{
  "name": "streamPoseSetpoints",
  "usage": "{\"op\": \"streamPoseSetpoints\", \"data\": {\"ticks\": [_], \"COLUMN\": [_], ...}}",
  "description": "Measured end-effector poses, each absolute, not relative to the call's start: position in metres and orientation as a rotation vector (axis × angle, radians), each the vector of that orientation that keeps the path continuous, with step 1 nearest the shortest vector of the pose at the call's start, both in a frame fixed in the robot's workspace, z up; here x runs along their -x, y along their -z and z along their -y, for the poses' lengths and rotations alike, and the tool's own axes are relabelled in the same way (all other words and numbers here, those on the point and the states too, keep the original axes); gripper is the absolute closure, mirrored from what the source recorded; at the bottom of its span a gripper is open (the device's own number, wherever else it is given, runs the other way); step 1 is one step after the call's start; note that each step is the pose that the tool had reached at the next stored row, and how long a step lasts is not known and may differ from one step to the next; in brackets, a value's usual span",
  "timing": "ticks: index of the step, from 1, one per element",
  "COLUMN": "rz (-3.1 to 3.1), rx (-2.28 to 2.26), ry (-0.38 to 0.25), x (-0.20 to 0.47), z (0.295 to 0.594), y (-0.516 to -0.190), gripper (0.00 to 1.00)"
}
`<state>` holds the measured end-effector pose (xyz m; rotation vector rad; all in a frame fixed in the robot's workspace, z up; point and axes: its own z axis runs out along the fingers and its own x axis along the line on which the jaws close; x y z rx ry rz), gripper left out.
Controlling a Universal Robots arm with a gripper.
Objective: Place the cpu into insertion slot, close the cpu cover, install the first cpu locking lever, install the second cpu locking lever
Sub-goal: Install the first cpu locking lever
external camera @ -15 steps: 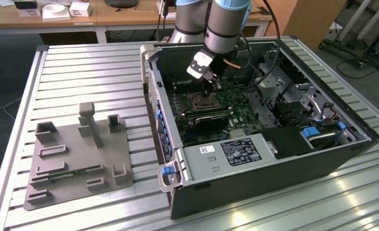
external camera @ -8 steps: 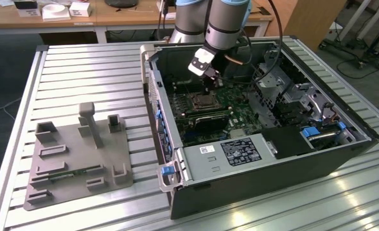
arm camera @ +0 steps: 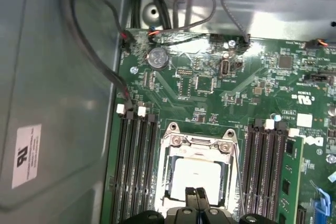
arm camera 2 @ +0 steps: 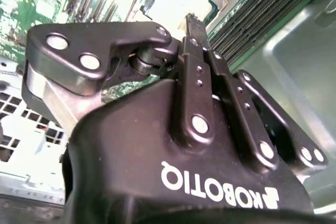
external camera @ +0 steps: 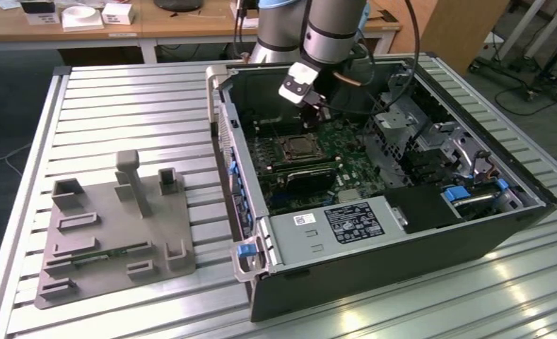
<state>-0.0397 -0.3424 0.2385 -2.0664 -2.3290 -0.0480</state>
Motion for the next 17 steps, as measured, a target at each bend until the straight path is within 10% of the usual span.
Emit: {"op": "streamPoseSetpoints", "data": {"ticks": [17], "rz": [2.399], "rx": [1.984], "ry": [0.046], "x": [0.0396], "z": [0.3424], "y": [-0.2384], "gripper": [0.90]}}
